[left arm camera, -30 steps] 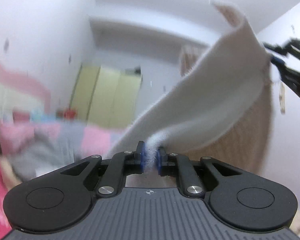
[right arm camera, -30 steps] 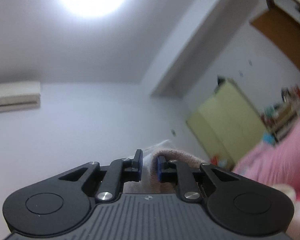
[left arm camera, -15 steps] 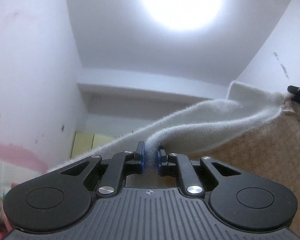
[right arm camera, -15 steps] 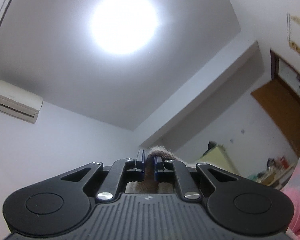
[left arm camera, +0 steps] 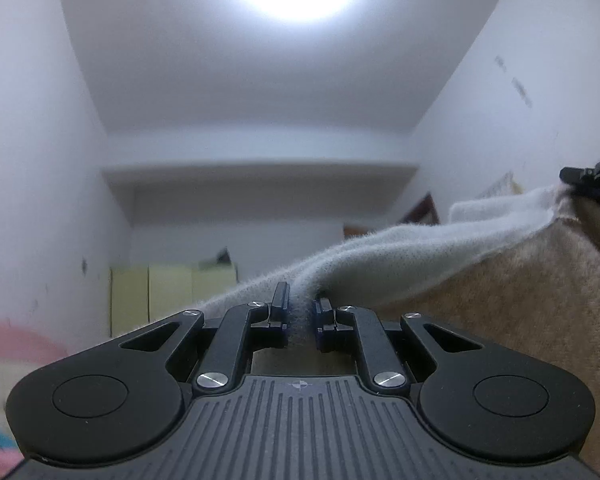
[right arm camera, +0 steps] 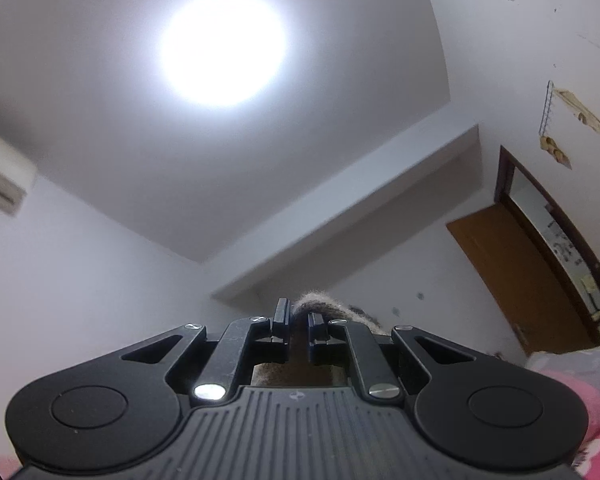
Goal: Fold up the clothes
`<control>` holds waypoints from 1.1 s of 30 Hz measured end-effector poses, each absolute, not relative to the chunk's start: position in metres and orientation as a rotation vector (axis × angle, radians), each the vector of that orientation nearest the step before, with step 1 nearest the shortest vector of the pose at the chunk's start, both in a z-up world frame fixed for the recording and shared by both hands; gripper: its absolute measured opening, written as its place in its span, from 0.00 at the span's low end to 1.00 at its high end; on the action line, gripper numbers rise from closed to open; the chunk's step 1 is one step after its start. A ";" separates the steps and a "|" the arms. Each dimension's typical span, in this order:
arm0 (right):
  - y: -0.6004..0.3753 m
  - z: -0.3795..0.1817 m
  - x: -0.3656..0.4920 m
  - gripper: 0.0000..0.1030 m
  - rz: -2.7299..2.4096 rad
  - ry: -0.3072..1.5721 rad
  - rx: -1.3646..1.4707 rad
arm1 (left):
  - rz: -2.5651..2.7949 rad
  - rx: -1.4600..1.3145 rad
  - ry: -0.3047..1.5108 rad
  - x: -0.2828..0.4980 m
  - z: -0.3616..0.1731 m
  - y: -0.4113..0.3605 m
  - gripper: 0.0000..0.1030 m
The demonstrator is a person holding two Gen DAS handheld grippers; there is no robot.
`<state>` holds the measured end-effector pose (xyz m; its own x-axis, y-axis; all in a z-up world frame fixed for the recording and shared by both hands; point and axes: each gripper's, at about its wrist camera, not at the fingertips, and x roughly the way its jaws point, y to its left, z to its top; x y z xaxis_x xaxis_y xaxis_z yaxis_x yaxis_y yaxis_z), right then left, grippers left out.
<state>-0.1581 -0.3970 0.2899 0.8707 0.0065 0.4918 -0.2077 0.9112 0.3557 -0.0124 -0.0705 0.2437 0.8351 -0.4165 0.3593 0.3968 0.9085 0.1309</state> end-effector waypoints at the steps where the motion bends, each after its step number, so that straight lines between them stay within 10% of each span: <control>1: -0.399 0.288 -0.154 0.09 0.101 -0.497 0.409 | -0.426 0.053 -0.364 -0.002 0.237 -0.076 0.11; 12: -0.468 0.166 0.106 0.11 -0.066 -0.041 0.474 | -0.377 0.144 0.137 0.204 0.123 -0.152 0.17; 16: -0.501 0.047 0.169 0.56 -0.172 0.318 0.660 | -0.362 0.094 0.561 0.283 0.031 -0.162 0.43; 21: -0.539 -0.098 0.227 0.55 -0.276 0.729 0.898 | -0.316 -0.030 0.749 0.286 -0.047 -0.135 0.44; 33: -0.616 -0.012 0.036 0.83 -0.195 0.478 1.017 | -0.425 -0.064 0.671 0.180 0.011 -0.055 0.66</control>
